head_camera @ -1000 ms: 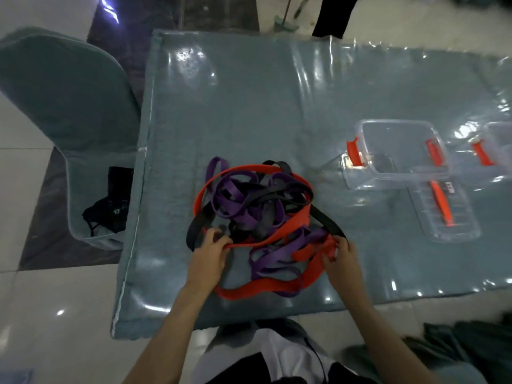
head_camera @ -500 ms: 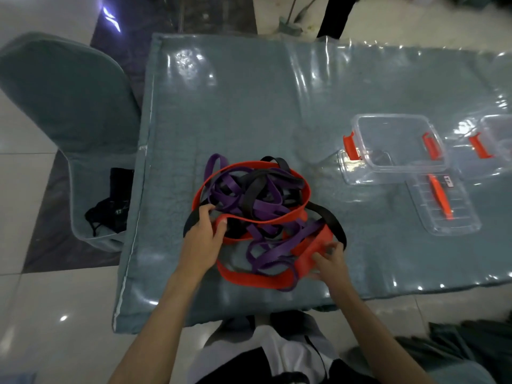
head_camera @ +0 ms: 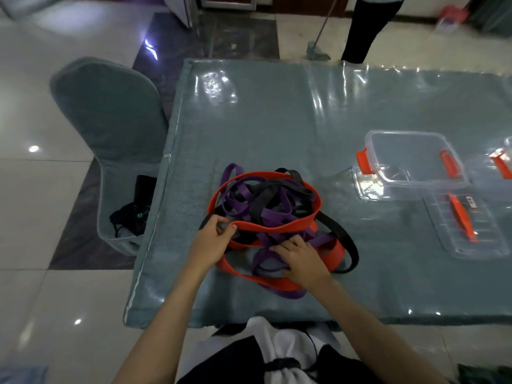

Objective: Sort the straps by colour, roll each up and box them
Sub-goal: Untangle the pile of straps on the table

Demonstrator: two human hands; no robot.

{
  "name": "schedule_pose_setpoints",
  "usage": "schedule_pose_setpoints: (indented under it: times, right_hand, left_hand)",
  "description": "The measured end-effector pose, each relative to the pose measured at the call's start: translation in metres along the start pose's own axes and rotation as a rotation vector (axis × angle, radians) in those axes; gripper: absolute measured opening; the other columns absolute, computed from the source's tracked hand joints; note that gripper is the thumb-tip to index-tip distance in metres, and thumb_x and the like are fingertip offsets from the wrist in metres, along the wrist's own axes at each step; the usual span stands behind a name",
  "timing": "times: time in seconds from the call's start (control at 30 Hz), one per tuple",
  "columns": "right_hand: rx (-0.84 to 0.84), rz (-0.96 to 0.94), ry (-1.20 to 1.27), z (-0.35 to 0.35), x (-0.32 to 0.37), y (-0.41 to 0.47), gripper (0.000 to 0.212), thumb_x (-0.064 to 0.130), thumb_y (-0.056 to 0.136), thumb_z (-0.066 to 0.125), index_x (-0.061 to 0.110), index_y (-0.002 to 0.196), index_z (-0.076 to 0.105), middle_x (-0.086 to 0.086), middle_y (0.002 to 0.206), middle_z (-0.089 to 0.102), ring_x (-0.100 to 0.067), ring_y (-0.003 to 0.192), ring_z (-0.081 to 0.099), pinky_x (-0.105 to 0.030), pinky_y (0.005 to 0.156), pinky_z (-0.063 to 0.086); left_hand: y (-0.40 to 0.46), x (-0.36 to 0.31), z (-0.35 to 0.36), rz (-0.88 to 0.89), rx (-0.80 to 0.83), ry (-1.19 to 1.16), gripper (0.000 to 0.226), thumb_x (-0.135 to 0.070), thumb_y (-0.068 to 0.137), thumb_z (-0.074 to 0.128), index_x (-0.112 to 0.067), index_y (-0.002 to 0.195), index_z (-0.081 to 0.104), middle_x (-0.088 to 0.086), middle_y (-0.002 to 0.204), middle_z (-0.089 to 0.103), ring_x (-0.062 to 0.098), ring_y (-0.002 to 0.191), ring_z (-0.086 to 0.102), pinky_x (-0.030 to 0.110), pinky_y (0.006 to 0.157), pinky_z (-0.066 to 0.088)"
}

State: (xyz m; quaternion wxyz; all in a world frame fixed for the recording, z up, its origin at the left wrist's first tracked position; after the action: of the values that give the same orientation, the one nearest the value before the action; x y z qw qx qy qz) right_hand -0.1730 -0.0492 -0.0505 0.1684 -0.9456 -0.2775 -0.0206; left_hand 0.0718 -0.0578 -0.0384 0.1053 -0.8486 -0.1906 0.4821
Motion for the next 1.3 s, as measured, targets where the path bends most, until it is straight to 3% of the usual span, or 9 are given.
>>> schedule_pose_setpoints:
  times: [0.13, 0.27, 0.47, 0.6, 0.7, 0.83, 1.03, 1.13, 1.3]
  right_hand:
    - [-0.058, 0.099, 0.014, -0.008, -0.014, 0.016, 0.039, 0.032, 0.094, 0.064, 0.028, 0.132, 0.066, 0.003, 0.123, 0.07, -0.026, 0.125, 0.052, -0.039, 0.093, 0.05]
    - [-0.305, 0.2, 0.415, -0.05, -0.039, 0.011, 0.016, 0.027, 0.085, 0.078, 0.024, 0.1, 0.078, 0.008, 0.088, 0.072, -0.019, 0.091, 0.067, -0.033, 0.076, 0.053]
    - [-0.515, 0.163, 0.759, -0.099, -0.062, -0.001, 0.015, 0.011, 0.073, 0.079, 0.019, 0.085, 0.075, 0.011, 0.068, 0.064, -0.004, 0.064, 0.056, -0.024, 0.065, 0.047]
    - [-0.615, 0.184, 0.942, -0.124, -0.066, -0.005, 0.04, -0.008, 0.078, 0.077, 0.031, 0.083, 0.072, 0.017, 0.068, 0.067, 0.003, 0.064, 0.057, -0.019, 0.065, 0.048]
    - [-0.671, 0.172, 1.064, -0.139, -0.056, 0.0, 0.035, -0.012, 0.081, 0.076, 0.023, 0.085, 0.074, 0.013, 0.063, 0.067, 0.002, 0.056, 0.056, -0.014, 0.058, 0.046]
    - [-0.614, 0.046, 1.095, -0.16, -0.026, 0.012, 0.022, -0.011, 0.083, 0.075, 0.009, 0.092, 0.075, -0.004, 0.077, 0.075, -0.009, 0.072, 0.067, -0.026, 0.072, 0.056]
    - [-0.315, -0.127, 1.155, -0.162, -0.014, 0.019, 0.035, -0.003, 0.083, 0.081, 0.014, 0.114, 0.074, 0.013, 0.097, 0.075, -0.016, 0.086, 0.064, -0.025, 0.08, 0.054]
    - [-0.125, 0.007, 1.263, -0.131, -0.047, 0.009, 0.053, 0.001, 0.088, 0.081, 0.018, 0.135, 0.065, -0.004, 0.114, 0.074, -0.019, 0.1, 0.067, -0.029, 0.088, 0.056]
    - [-0.122, 0.301, 0.955, -0.073, -0.104, -0.014, 0.044, -0.026, 0.094, 0.048, -0.01, 0.131, 0.062, -0.022, 0.128, 0.068, -0.005, 0.1, 0.07, -0.033, 0.096, 0.051]
  left_hand:
    - [-0.003, -0.006, -0.004, 0.013, 0.032, 0.021, 0.022, -0.043, 0.098, 0.069, -0.025, 0.108, 0.065, 0.001, 0.089, 0.07, 0.02, 0.087, 0.073, 0.04, 0.082, 0.057]
    - [-0.005, -0.01, -0.008, -0.013, 0.029, -0.067, 0.025, -0.038, 0.097, 0.074, -0.018, 0.109, 0.067, 0.01, 0.092, 0.072, 0.025, 0.084, 0.074, 0.043, 0.081, 0.06]
    - [-0.001, -0.027, -0.019, -0.037, -0.017, -0.192, 0.023, -0.032, 0.1, 0.071, -0.011, 0.108, 0.066, 0.017, 0.102, 0.072, 0.028, 0.067, 0.067, 0.033, 0.057, 0.056]
    - [0.002, -0.047, -0.017, 0.048, 0.021, -0.084, 0.032, -0.034, 0.097, 0.074, -0.016, 0.121, 0.065, 0.008, 0.114, 0.069, 0.028, 0.103, 0.07, 0.039, 0.092, 0.057]
    - [-0.006, -0.071, -0.008, 0.22, 0.079, 0.123, 0.073, -0.064, 0.081, 0.077, -0.031, 0.143, 0.055, 0.006, 0.146, 0.051, 0.025, 0.141, 0.047, 0.041, 0.119, 0.038]
    - [-0.017, -0.096, 0.014, 0.38, 0.186, 0.237, 0.098, -0.101, 0.063, 0.059, -0.054, 0.147, 0.041, -0.014, 0.157, 0.044, 0.012, 0.149, 0.038, 0.048, 0.121, 0.034]
    - [-0.002, -0.104, 0.004, 0.408, 0.034, -0.011, 0.02, -0.024, 0.086, 0.084, -0.024, 0.097, 0.067, -0.011, 0.098, 0.072, 0.008, 0.092, 0.066, 0.038, 0.089, 0.052]
    - [0.002, -0.098, -0.008, 0.42, 0.016, -0.16, 0.013, -0.008, 0.081, 0.069, -0.016, 0.091, 0.067, -0.015, 0.081, 0.067, -0.002, 0.076, 0.059, 0.027, 0.074, 0.045]
    - [0.009, -0.082, -0.031, 0.286, -0.104, -0.397, 0.031, 0.016, 0.088, 0.062, -0.013, 0.094, 0.072, -0.005, 0.087, 0.073, 0.008, 0.08, 0.064, 0.019, 0.074, 0.051]
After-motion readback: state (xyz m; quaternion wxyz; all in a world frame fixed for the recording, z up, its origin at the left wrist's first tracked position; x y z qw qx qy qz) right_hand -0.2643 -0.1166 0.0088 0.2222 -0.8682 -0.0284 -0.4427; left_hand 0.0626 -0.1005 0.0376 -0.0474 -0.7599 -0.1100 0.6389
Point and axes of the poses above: each hand's wrist, its own y-axis towards the middle knuckle, its own z-axis out of the palm, x = y × z, the point moved 7 cm from there along y, towards the middle knuckle
